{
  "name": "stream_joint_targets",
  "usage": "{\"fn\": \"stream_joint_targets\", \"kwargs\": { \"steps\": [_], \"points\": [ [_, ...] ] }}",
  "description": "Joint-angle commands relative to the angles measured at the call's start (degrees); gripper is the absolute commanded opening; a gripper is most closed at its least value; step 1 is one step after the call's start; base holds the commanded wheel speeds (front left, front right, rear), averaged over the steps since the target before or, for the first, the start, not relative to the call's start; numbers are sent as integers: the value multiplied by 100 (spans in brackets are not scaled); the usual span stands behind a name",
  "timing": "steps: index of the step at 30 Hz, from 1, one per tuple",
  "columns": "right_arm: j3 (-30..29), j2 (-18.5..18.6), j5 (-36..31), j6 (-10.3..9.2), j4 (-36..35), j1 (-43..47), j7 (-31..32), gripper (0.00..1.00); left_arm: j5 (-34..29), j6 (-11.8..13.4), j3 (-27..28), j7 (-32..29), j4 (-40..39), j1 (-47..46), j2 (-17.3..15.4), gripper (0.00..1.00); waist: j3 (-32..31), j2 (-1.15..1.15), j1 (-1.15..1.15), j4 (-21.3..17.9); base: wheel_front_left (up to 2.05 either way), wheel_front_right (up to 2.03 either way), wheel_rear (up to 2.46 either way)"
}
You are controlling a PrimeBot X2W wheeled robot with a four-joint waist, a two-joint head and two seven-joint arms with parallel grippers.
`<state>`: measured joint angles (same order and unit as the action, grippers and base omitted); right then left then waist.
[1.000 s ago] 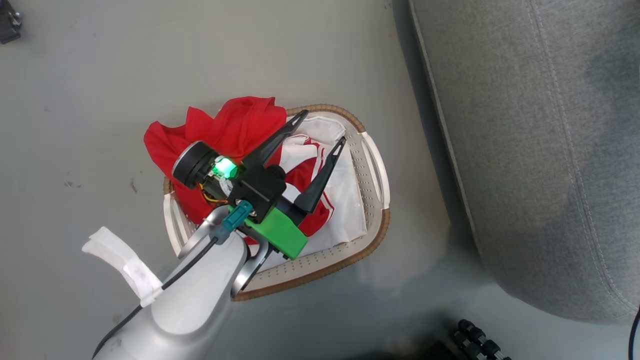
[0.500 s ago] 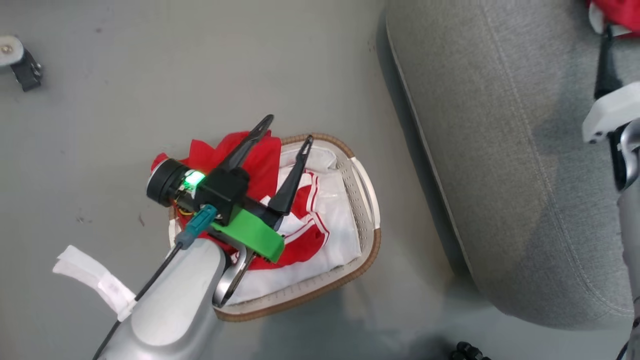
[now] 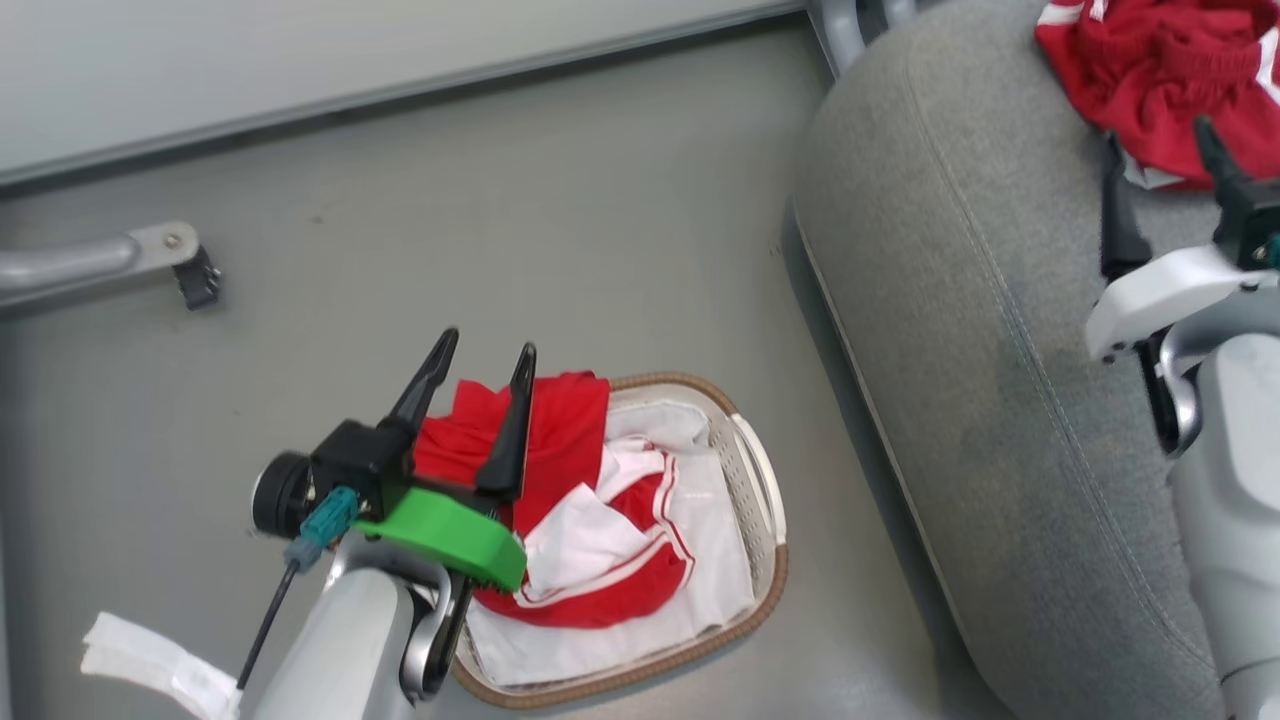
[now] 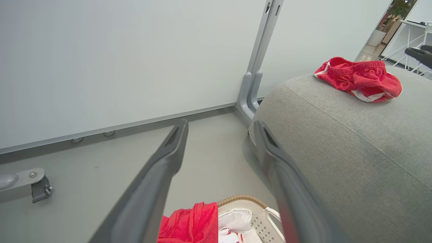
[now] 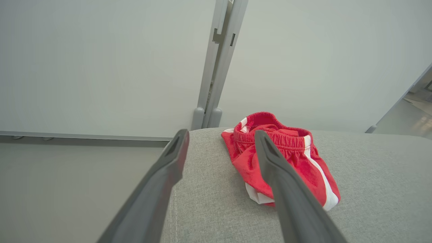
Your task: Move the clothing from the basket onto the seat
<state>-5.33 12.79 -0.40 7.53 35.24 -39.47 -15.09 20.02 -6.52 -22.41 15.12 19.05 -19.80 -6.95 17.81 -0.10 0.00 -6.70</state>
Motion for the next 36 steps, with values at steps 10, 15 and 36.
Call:
{"fn": "stream_joint_targets", "kwargs": {
  "steps": [10,15,36],
  "points": [
    [744,-548,400,-8,-652,1115,-11,100,-159,56,939,4,2,1107,199,100,-1210,10,0,734,0,0,0],
    [816,-823,563,-8,-964,1688,-11,100,-203,41,1344,5,-115,1546,300,100,-1409,10,0,807,0,0,0],
    [743,-979,841,-8,-1626,3155,-9,100,-299,-66,1766,5,-220,2169,406,100,-1804,10,0,943,0,0,0]
  ]
}}
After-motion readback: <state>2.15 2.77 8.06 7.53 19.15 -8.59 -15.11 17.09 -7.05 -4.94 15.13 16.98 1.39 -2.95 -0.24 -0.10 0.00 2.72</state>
